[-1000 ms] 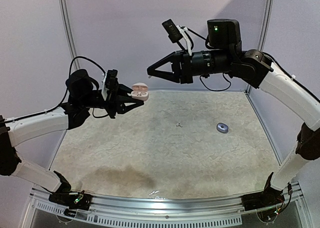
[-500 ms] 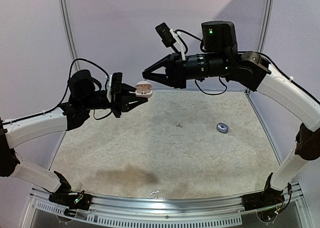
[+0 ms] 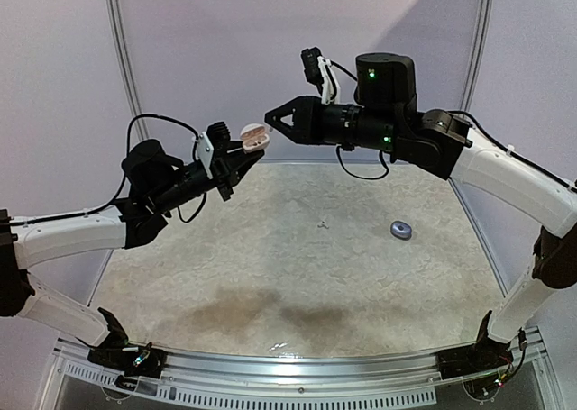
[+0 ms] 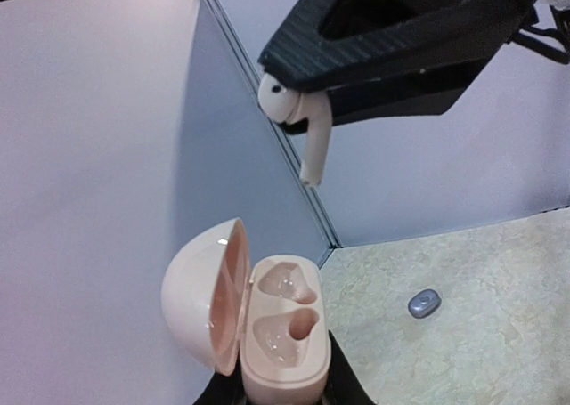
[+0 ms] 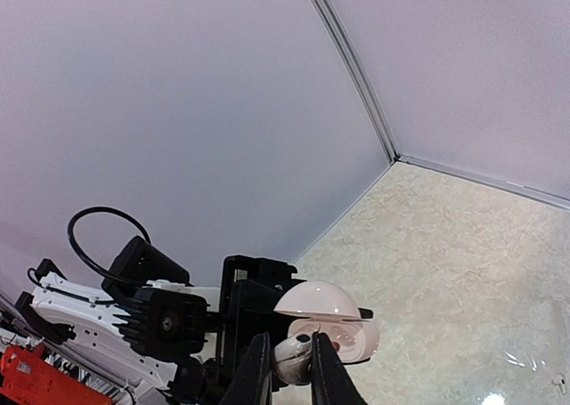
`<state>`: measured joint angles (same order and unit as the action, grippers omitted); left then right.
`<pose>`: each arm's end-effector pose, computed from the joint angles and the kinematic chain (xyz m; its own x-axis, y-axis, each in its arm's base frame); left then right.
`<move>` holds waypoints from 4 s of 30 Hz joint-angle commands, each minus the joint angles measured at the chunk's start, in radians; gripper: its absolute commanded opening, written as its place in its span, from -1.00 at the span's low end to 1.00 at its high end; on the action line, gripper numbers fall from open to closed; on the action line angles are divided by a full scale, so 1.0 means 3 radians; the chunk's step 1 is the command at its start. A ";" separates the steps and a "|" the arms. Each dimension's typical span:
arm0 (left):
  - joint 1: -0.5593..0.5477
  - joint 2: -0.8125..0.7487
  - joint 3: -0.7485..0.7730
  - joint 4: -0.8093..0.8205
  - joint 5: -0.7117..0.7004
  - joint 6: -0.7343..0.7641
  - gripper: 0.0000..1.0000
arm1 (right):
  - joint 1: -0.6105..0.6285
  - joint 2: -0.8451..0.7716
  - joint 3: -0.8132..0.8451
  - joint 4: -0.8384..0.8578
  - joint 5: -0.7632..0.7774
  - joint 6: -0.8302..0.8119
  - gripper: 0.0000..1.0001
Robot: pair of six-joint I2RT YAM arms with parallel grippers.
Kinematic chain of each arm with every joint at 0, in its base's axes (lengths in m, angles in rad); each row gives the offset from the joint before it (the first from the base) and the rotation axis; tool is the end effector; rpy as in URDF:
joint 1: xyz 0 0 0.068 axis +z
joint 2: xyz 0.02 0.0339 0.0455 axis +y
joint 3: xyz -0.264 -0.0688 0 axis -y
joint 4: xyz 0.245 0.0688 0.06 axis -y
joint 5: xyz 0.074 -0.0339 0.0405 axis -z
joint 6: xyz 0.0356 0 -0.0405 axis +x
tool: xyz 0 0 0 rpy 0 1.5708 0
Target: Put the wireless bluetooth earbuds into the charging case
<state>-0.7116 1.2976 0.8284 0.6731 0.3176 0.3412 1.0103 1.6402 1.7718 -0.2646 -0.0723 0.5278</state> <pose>0.2199 -0.2043 0.3323 0.4296 0.0493 -0.9017 0.7516 0.5340 0.3873 0.2008 0.3248 0.4540 -0.5055 0.1395 -0.8515 -0.7272 0.4622 0.5075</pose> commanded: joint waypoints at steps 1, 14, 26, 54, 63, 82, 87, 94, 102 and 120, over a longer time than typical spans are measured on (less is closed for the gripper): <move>-0.0057 0.0070 -0.0038 0.0138 -0.0217 0.0110 -1.00 | 0.0094 0.0111 0.0159 0.0029 0.0214 0.0138 -1.00; -0.0057 0.0135 -0.0021 0.0369 -0.0235 0.0095 -1.00 | 0.0096 0.0381 0.0368 -0.0062 0.0213 0.0107 -1.00; -0.0057 0.0138 -0.0036 0.0378 -0.0240 0.0082 -1.00 | 0.0097 0.0331 0.0240 -0.0013 0.0376 0.0153 -1.00; -0.0059 0.0172 -0.0015 0.0584 -0.0238 0.0254 -1.00 | 0.0096 0.0545 0.0494 -0.0368 0.0617 0.0177 -0.96; -0.0062 0.0167 -0.0035 0.0583 -0.0180 0.0168 -1.00 | 0.0094 0.0619 0.0581 -0.0432 0.0725 0.0184 -0.52; -0.0043 0.0111 -0.0047 0.0395 -0.0079 -0.0430 -1.00 | 0.0095 0.0580 0.0615 -0.0456 0.0772 0.0187 -0.41; 0.0014 0.0055 -0.0031 0.0076 0.0037 -0.0693 -1.00 | 0.0099 0.0411 0.0586 -0.0419 0.0558 -0.0250 -0.32; 0.0075 0.0001 0.0028 -0.0340 0.0575 -0.0894 -1.00 | 0.0099 0.0159 0.0535 -0.0517 0.0144 -0.0703 -0.28; 0.0130 0.0000 0.0111 -0.0777 0.1387 -0.0898 -1.00 | 0.0098 0.0067 0.0532 -0.1292 -0.0655 -0.1700 -0.27; 0.0133 0.0040 0.0148 -0.0986 0.1685 -0.0754 -1.00 | 0.0210 0.0351 0.0580 -0.1614 -0.0763 -0.2678 -0.19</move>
<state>-0.6842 1.3148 0.8486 0.3985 0.8051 0.1032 1.0531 1.6955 1.9274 -0.6952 -0.2779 -0.1753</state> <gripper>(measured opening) 0.192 0.407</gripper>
